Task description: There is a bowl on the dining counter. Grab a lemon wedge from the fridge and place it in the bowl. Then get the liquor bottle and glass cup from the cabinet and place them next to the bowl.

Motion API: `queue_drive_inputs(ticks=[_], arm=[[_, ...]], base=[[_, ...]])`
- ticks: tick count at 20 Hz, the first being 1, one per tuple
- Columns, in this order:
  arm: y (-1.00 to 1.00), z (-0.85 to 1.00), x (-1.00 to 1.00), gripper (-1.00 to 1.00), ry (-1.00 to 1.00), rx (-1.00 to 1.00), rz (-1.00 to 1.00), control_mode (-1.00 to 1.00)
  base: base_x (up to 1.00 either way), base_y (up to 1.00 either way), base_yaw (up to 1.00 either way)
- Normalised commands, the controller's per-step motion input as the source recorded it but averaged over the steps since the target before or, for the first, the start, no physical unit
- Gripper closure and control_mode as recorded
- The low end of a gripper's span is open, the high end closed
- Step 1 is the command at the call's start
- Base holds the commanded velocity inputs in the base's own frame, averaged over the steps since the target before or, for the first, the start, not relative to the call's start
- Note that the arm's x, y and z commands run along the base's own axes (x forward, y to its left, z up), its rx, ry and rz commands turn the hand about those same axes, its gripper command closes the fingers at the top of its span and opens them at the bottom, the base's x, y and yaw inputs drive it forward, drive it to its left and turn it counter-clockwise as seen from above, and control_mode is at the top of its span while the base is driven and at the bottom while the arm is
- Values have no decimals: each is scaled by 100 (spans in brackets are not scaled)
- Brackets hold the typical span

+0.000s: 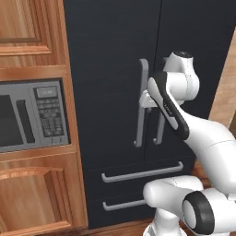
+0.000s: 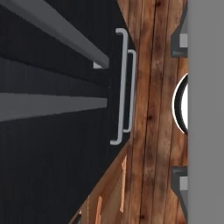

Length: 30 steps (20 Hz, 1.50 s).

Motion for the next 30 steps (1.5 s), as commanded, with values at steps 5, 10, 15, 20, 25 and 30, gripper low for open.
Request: queue_drive_inputs(ticks=[5,10,15,20,25,30], arm=[[0,0,0,-100,0,0,0,100],[0,0,0,-100,0,0,0,100],[0,0,0,-100,0,0,0,100],[0,0,0,-100,0,0,0,100],[0,0,0,-100,0,0,0,100],[0,0,0,-100,0,0,0,-100]], base=[[0,-45,2],[-1,-23,0],[-4,-26,0],[-3,-35,0],[-1,-18,0],[0,0,0]])
